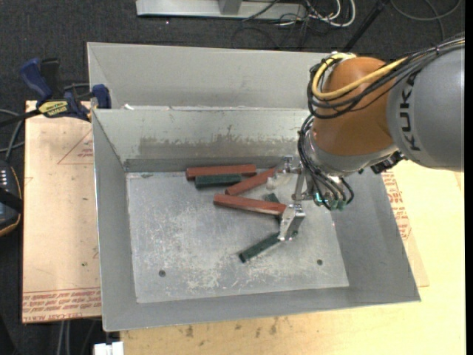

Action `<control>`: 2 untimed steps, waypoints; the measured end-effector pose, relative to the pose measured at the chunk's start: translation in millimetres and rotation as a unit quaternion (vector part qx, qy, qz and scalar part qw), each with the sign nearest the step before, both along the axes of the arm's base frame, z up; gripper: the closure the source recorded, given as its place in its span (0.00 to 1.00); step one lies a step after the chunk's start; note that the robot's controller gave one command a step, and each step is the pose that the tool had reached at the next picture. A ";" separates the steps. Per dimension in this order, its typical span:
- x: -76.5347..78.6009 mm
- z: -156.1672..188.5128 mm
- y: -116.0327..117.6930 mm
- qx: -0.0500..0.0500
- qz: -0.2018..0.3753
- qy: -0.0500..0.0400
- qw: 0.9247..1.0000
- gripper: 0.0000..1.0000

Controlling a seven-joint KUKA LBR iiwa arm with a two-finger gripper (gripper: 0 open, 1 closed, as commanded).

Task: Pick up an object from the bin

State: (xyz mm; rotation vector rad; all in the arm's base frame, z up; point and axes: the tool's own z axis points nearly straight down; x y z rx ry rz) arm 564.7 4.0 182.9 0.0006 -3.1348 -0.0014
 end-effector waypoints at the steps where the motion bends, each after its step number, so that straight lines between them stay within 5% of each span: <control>1: 1.5 4.6 0.0 0.000 0.000 -0.004 1.000 0.00; 2: -6.8 -49.2 2.2 0.000 0.004 -0.007 1.000 0.00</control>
Offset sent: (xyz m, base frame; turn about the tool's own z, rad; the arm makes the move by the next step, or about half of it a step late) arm -0.0182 0.0046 -0.1058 -0.0192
